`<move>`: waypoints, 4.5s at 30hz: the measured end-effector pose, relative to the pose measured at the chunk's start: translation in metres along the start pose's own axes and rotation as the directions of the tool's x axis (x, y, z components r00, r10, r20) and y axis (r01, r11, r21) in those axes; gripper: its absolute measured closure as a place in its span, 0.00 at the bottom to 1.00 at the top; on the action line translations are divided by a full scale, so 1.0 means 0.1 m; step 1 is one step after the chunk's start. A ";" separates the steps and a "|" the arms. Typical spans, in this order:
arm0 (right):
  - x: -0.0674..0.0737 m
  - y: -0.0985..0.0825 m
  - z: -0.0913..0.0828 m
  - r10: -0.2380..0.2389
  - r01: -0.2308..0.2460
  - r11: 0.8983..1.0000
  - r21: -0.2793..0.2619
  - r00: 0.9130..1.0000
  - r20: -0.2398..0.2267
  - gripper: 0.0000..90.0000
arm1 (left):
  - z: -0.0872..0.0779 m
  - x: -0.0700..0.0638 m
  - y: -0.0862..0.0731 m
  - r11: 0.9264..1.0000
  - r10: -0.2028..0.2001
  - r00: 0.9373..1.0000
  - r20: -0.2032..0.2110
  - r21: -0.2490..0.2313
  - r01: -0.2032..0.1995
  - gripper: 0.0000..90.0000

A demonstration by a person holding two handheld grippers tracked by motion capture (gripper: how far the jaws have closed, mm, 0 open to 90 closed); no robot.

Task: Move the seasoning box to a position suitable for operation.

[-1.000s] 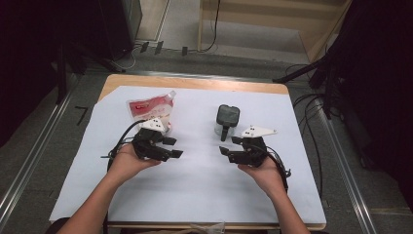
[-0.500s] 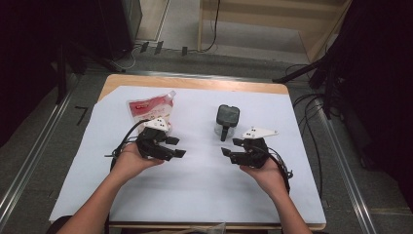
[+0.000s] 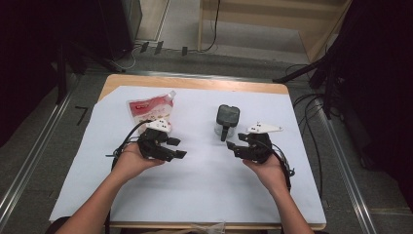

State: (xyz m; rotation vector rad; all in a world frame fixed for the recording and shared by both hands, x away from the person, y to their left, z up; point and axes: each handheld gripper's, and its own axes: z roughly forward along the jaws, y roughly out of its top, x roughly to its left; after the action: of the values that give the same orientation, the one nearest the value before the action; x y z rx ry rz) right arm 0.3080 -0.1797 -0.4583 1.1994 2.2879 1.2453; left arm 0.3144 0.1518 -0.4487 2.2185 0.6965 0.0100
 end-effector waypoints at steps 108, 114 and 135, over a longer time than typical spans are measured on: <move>0.22 0.12 0.09 -0.101 0.099 0.994 -0.046 0.994 -0.043 0.18 | -0.12 -0.03 -0.07 0.999 0.007 1.000 0.003 -0.036 -0.007 0.51; 0.36 0.08 0.25 -0.117 0.115 0.993 -0.025 0.988 -0.100 0.18 | -0.14 -0.02 -0.08 0.999 0.007 1.000 0.004 -0.037 -0.007 0.51; 0.54 -0.10 0.64 -0.193 0.195 0.981 0.002 0.971 -0.140 0.17 | -0.11 -0.01 -0.10 0.999 -0.009 1.000 0.027 -0.031 0.010 0.51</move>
State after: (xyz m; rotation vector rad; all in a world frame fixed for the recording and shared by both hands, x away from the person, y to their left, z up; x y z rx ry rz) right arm 0.3056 -0.1047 -0.4968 0.8927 2.4494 1.2759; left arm 0.3058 0.1642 -0.4480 2.1814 0.6877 -0.0132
